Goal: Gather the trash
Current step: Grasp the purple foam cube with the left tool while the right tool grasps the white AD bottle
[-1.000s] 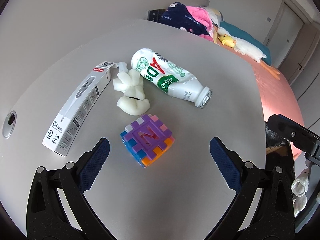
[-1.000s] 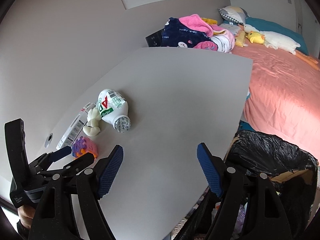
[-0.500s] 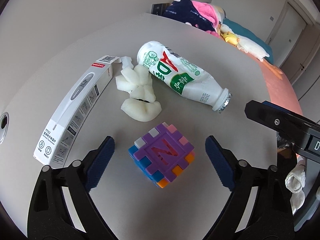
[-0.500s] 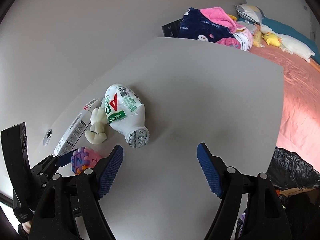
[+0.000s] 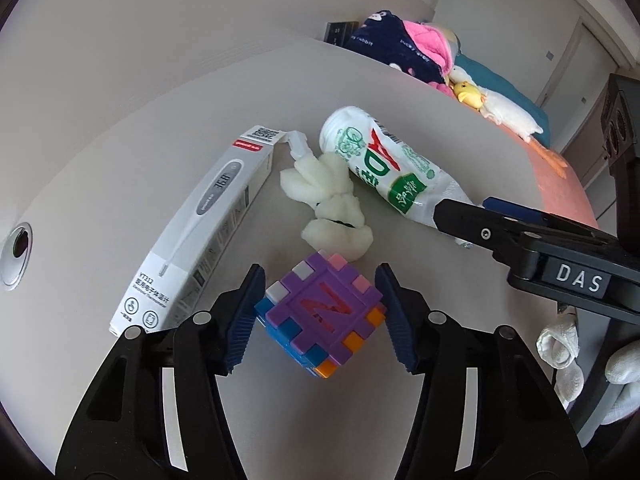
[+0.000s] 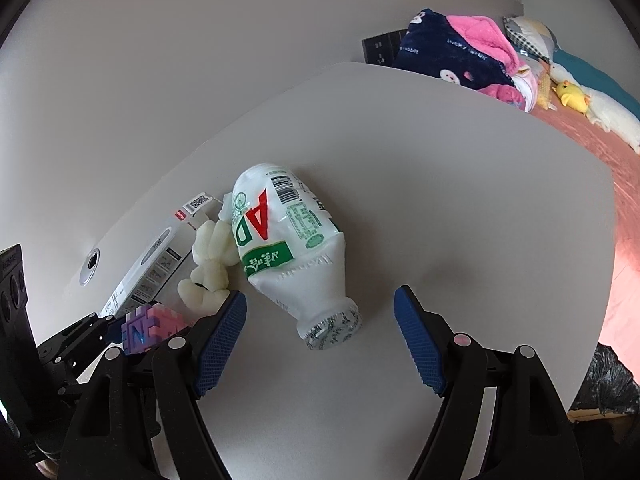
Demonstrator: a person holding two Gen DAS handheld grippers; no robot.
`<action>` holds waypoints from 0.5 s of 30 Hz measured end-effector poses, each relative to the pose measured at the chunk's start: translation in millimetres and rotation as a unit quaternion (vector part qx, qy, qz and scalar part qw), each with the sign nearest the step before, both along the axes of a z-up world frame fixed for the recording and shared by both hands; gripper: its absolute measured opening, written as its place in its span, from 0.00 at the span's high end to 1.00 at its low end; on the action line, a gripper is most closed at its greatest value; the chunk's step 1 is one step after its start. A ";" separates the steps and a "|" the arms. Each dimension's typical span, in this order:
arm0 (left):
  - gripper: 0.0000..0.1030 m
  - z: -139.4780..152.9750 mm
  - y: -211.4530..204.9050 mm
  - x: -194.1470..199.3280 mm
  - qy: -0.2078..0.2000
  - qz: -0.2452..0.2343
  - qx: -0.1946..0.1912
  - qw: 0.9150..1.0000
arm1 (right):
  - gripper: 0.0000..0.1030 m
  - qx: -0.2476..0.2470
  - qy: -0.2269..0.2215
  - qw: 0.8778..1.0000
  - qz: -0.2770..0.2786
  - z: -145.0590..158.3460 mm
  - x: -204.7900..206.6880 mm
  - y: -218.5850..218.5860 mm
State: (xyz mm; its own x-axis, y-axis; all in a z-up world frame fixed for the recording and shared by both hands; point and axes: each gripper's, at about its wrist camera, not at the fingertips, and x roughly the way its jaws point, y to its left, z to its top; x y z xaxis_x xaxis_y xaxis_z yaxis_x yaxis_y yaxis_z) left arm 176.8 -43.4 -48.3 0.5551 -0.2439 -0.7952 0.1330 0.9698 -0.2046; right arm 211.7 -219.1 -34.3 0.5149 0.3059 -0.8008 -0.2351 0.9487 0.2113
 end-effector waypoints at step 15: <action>0.46 -3.3 17.5 3.7 0.010 0.023 -0.017 1.000 | 0.26 -0.048 0.001 0.999 0.017 -20.2 23.4 30.3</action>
State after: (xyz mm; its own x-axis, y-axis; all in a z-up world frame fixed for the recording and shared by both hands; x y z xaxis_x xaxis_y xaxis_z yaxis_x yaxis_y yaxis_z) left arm 180.6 -25.9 -51.6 0.5498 -0.2454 -0.7984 0.0839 0.9673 -0.2395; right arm 235.1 -188.8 -54.6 0.5043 0.2449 -0.8281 -0.2666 0.9562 0.1205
